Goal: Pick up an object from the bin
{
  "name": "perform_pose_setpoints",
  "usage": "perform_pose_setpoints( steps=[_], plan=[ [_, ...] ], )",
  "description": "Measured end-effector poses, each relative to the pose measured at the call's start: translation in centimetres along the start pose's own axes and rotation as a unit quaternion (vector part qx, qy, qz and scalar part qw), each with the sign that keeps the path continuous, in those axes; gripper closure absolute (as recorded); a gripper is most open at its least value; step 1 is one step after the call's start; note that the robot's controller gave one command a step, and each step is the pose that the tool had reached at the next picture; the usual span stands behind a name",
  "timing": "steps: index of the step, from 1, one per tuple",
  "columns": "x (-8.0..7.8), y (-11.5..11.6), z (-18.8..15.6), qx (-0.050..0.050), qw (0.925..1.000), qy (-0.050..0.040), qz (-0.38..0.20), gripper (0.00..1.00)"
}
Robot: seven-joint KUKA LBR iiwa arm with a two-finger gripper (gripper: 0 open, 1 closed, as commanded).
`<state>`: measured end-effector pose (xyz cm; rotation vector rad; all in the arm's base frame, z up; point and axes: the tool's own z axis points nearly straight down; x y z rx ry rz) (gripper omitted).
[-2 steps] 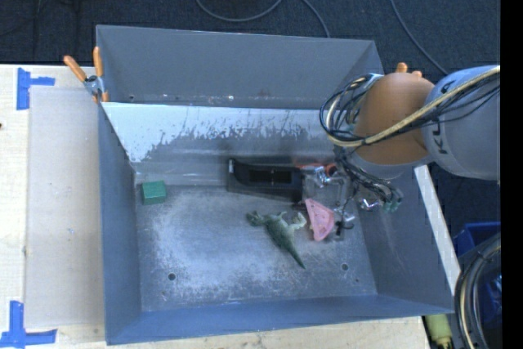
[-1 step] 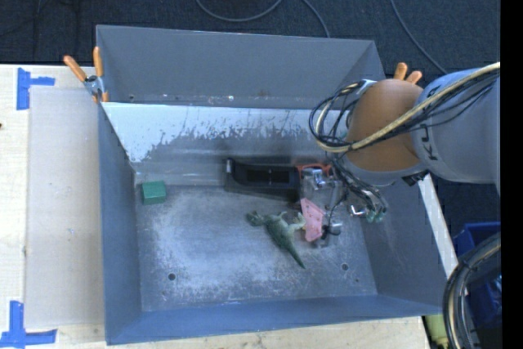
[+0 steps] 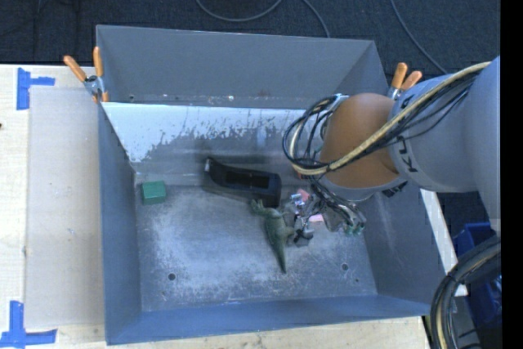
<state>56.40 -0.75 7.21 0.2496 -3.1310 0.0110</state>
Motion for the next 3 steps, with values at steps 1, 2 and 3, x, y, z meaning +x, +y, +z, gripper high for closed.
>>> perform_pose_setpoints(
  steps=[1, 2, 3],
  plan=[
    [-0.01, 0.02, 0.00, 0.000, 1.0000, -0.0001, -0.001, 1.00],
    [-0.01, 0.02, 0.00, 0.000, 1.0000, -0.0001, -0.002, 1.00],
    [-0.01, 0.02, 0.00, 0.000, 1.0000, -0.0002, -0.002, 1.00]
  ],
)
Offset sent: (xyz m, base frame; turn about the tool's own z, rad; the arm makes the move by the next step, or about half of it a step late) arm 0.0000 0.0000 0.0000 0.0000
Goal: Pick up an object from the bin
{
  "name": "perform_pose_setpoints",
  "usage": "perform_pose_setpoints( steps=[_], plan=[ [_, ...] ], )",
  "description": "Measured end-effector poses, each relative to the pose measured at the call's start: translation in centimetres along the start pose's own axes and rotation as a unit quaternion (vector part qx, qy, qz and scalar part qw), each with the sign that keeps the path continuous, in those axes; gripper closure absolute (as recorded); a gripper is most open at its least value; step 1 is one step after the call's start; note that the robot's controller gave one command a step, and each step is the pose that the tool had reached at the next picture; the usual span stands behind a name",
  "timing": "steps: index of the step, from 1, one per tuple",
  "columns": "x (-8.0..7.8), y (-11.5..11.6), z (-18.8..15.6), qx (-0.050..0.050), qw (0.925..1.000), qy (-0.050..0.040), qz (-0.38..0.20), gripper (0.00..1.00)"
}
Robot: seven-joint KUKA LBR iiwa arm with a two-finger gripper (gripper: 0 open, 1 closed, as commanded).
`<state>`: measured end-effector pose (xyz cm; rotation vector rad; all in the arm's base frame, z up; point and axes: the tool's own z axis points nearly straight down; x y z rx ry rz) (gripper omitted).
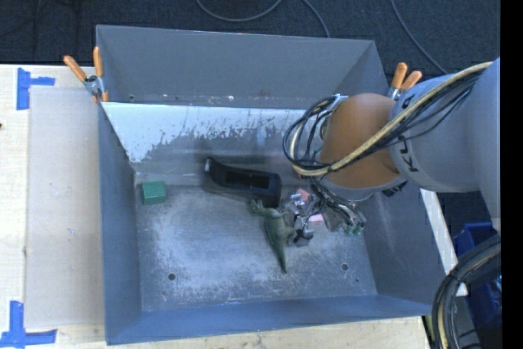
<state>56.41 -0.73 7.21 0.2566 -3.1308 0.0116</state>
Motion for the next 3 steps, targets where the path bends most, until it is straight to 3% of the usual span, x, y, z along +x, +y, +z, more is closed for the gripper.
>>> perform_pose_setpoints(
  steps=[3],
  plan=[
    [0.00, -0.01, 0.00, 0.000, 1.0000, -0.0001, -0.001, 1.00]
  ],
)
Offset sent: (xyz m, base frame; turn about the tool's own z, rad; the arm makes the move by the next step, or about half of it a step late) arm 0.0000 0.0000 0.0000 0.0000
